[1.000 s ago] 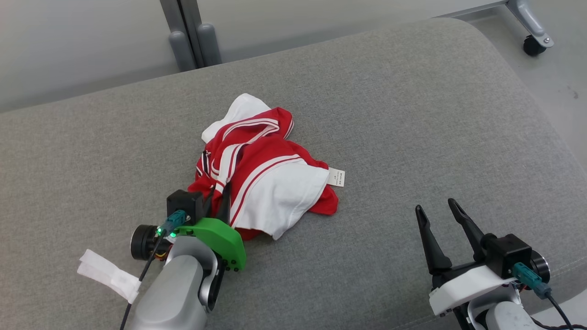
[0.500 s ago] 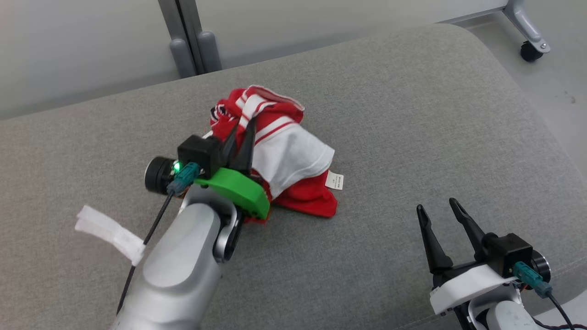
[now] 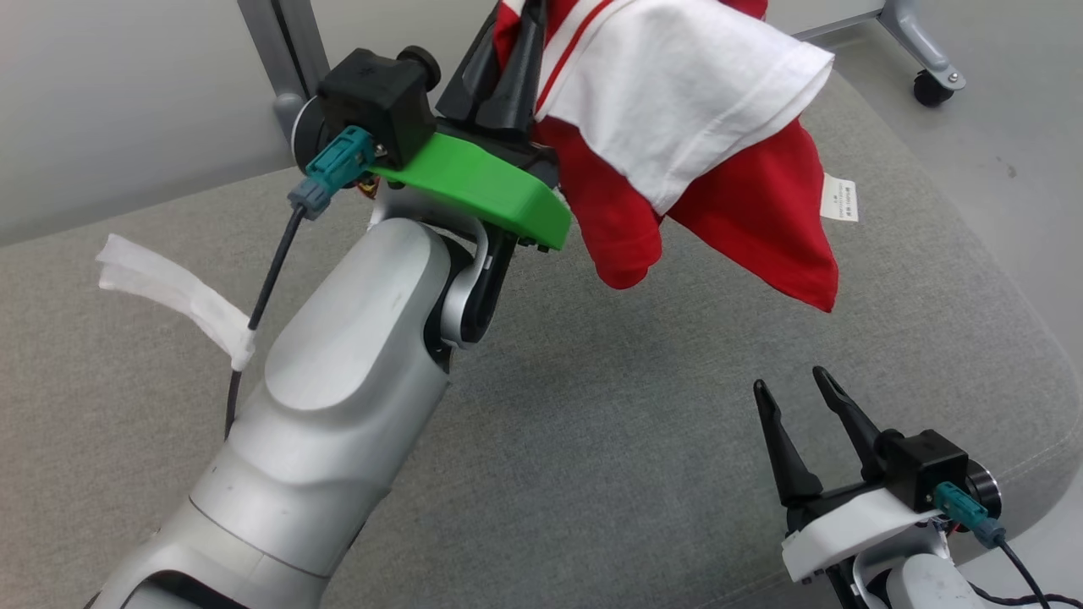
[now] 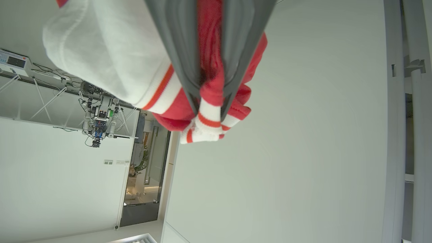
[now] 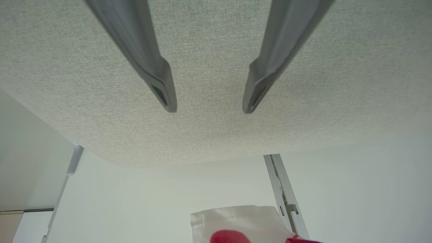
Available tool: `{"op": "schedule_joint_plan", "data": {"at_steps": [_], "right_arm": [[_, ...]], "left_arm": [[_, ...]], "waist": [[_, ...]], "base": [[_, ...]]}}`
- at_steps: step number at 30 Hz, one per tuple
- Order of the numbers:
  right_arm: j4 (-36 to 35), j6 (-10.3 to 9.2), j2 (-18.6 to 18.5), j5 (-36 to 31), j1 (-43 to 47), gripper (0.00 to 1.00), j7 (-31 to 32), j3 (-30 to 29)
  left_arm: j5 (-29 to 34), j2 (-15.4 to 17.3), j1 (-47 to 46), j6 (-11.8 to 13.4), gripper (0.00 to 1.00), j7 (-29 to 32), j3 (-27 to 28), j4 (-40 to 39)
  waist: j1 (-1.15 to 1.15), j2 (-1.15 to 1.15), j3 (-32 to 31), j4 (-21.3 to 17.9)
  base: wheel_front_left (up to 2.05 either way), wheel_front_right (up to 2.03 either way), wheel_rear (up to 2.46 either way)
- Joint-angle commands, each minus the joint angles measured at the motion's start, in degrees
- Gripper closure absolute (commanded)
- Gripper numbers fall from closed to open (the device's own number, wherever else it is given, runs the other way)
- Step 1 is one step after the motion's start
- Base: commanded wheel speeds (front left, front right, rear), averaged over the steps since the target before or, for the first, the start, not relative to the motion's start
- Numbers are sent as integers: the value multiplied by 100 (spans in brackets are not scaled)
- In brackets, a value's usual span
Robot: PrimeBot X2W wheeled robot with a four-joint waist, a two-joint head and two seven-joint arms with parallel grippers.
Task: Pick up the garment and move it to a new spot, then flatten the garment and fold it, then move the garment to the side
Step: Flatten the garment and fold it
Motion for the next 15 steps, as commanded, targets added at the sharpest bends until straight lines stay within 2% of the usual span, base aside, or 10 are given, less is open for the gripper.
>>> {"op": "schedule_joint_plan", "data": {"at_steps": [1,9,15], "right_arm": [[-36,-8,-20,53,-78,0,-3,-37],[-82,-8,-20,24,-128,0,-4,-230],[-81,-8,-20,-26,-189,0,-4,-253]], "left_arm": [[-20,40,121,63,100,-4,28,154],[143,147,878,-48,100,-6,212,1907],[246,241,1196,-175,100,-5,425,2790]], "waist": [[0,0,67,28],[0,0,347,321],[0,0,443,516]], "base": [[0,0,0],[0,0,0],[0,0,0]]}}
